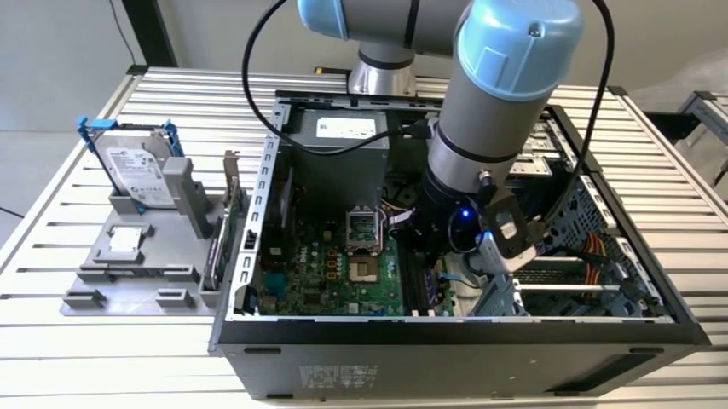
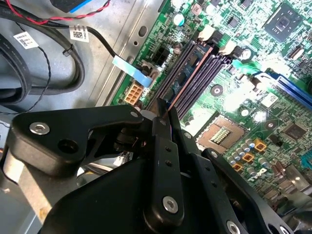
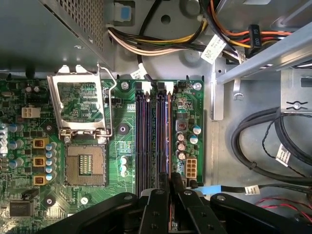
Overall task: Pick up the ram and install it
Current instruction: 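Insert the ram into the slot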
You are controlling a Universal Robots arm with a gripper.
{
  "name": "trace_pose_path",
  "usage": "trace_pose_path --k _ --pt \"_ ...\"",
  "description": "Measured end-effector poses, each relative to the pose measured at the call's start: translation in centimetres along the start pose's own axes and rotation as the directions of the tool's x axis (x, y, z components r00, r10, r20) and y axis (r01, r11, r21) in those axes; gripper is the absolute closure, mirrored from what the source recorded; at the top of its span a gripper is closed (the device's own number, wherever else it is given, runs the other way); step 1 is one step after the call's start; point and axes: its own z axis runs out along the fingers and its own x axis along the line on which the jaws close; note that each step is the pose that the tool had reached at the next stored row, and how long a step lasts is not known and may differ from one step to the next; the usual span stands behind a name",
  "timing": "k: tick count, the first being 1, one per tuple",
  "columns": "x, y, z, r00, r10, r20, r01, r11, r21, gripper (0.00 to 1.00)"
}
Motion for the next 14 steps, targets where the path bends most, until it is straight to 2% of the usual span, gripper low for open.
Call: trace_pose_path --k 6,14 --pt "0.01 0.03 0.23 1.0000 0.000 -0.0001 0.000 1.0000 -0.0058 1.00" --pt "0.00 0.04 0.27 1.0000 0.001 -0.0001 -0.001 1.0000 -0.0062 1.00"
